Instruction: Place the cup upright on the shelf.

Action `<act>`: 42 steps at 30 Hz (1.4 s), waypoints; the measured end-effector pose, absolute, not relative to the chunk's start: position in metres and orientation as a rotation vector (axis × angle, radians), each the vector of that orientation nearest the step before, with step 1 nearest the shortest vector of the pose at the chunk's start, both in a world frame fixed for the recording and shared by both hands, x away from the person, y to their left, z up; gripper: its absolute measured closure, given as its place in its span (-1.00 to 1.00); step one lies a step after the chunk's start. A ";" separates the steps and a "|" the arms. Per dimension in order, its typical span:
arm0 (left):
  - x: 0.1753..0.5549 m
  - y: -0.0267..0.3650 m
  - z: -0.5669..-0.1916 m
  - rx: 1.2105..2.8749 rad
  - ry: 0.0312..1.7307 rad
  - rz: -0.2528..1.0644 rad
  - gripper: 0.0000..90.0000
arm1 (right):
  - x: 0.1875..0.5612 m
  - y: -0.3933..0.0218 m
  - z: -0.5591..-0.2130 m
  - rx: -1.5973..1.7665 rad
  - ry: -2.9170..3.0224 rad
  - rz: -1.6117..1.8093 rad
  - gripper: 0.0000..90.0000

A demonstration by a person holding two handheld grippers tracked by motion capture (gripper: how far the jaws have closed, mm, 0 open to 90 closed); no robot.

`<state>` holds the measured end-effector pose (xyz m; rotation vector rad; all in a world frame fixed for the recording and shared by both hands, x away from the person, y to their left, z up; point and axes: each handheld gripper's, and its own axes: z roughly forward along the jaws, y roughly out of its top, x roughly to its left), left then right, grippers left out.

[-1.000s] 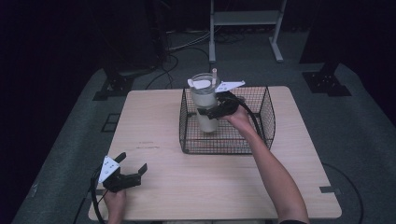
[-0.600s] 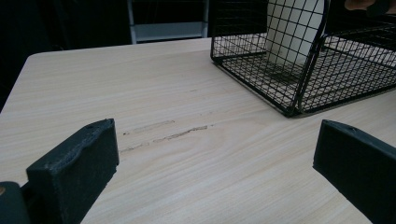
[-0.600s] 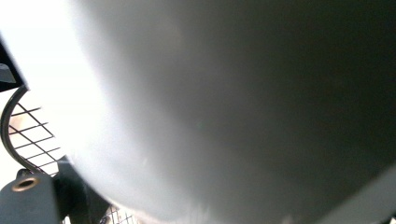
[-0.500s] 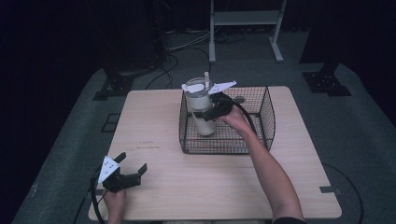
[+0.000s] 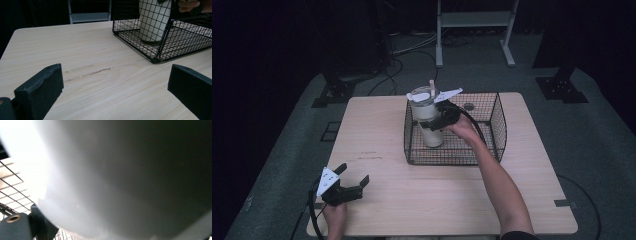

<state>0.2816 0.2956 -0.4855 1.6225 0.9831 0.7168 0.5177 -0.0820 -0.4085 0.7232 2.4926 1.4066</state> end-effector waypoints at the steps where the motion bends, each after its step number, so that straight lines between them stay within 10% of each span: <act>1: 0.282 0.296 -0.486 1.622 0.983 0.717 -1.00 | 0.517 -0.082 -0.409 0.718 2.484 1.416 -0.82; 42: 0.281 0.295 -0.486 1.624 0.978 0.717 -1.00 | 0.507 -0.110 -0.418 0.611 2.446 1.428 -0.83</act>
